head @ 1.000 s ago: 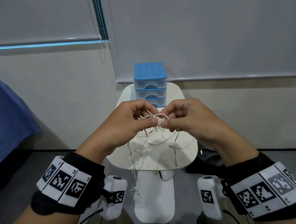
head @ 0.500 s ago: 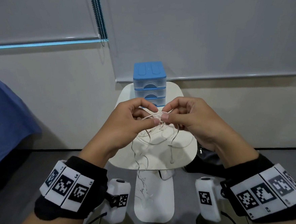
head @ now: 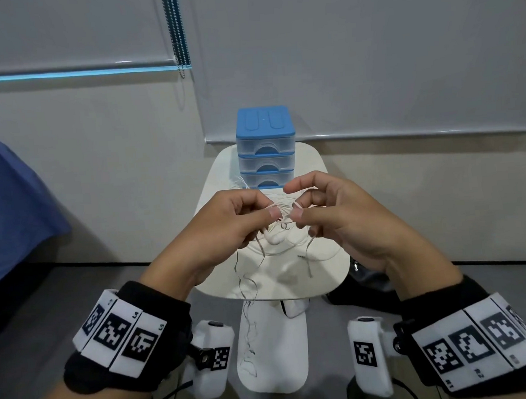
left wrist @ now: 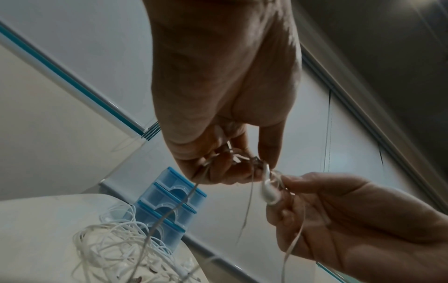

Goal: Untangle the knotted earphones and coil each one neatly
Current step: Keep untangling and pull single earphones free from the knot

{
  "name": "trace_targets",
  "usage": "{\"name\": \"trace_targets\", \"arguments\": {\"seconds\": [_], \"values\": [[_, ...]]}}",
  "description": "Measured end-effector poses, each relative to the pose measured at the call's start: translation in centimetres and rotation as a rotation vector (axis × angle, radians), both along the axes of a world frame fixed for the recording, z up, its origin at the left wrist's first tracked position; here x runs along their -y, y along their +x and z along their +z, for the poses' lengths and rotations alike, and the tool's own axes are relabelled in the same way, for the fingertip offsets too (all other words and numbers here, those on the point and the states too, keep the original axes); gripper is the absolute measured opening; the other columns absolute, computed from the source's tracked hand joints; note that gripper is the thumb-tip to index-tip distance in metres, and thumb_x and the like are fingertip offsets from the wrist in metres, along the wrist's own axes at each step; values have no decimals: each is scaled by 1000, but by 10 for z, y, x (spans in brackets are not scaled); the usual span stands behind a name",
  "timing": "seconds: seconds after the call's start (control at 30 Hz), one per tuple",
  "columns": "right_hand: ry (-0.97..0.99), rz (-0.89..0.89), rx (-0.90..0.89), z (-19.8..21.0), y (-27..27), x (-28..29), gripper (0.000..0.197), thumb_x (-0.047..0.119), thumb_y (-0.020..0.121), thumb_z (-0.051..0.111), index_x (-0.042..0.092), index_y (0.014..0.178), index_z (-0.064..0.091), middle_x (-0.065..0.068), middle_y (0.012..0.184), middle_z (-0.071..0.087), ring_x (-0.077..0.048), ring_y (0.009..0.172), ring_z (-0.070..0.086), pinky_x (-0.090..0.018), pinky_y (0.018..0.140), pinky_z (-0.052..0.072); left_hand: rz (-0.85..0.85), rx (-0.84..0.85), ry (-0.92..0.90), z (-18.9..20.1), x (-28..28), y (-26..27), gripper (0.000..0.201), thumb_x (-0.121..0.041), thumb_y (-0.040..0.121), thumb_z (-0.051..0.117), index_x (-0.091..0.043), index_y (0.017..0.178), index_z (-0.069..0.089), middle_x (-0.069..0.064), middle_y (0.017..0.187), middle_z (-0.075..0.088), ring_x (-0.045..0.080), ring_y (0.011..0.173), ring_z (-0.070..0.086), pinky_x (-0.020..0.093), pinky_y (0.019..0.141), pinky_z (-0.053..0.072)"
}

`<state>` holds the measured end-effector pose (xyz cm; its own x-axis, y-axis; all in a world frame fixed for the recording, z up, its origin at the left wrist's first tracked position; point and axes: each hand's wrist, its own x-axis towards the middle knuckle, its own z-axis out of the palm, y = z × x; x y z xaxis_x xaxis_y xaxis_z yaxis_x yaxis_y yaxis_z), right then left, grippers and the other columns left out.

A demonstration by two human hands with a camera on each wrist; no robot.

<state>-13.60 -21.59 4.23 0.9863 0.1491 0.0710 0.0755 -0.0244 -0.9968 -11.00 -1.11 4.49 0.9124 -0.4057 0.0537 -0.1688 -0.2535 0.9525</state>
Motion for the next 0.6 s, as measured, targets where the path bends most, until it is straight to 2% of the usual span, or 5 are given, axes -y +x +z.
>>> {"name": "trace_targets", "arguments": {"seconds": [0.1,0.23,0.37,0.5,0.6], "values": [[-21,27,25,0,-1,-1,40,-9,83,73,13,115,65,-5,82,62,-14,68,54,-28,65,42,-11,22,47,-2,1,0,17,-23,98,67,-11,86,70,-1,73,66,12,67,51,27,60,37],[20,110,-28,1,-3,-2,38,1,70,67,12,106,65,-9,79,55,-11,64,48,-28,62,36,-14,20,22,-2,1,-1,24,-24,101,64,-3,90,65,-2,73,66,13,70,51,28,62,36],[5,86,-83,0,-2,-2,25,8,70,64,17,93,69,-14,86,47,-15,65,41,-30,60,34,-12,-14,1,-1,3,-2,30,-27,101,62,-1,87,63,0,73,64,12,68,51,28,61,34],[-85,37,-26,-1,-2,-4,3,16,71,67,16,74,69,-12,79,48,-14,62,37,-32,61,29,5,0,-29,-2,7,-4,35,-30,101,63,1,86,62,0,70,62,14,68,50,26,61,35],[-12,86,-11,0,-4,-2,4,18,77,67,17,73,64,-3,78,54,-12,70,44,-27,65,34,-5,30,-54,-3,8,-4,31,-29,100,67,0,90,65,5,76,64,15,72,52,28,65,38]]}}
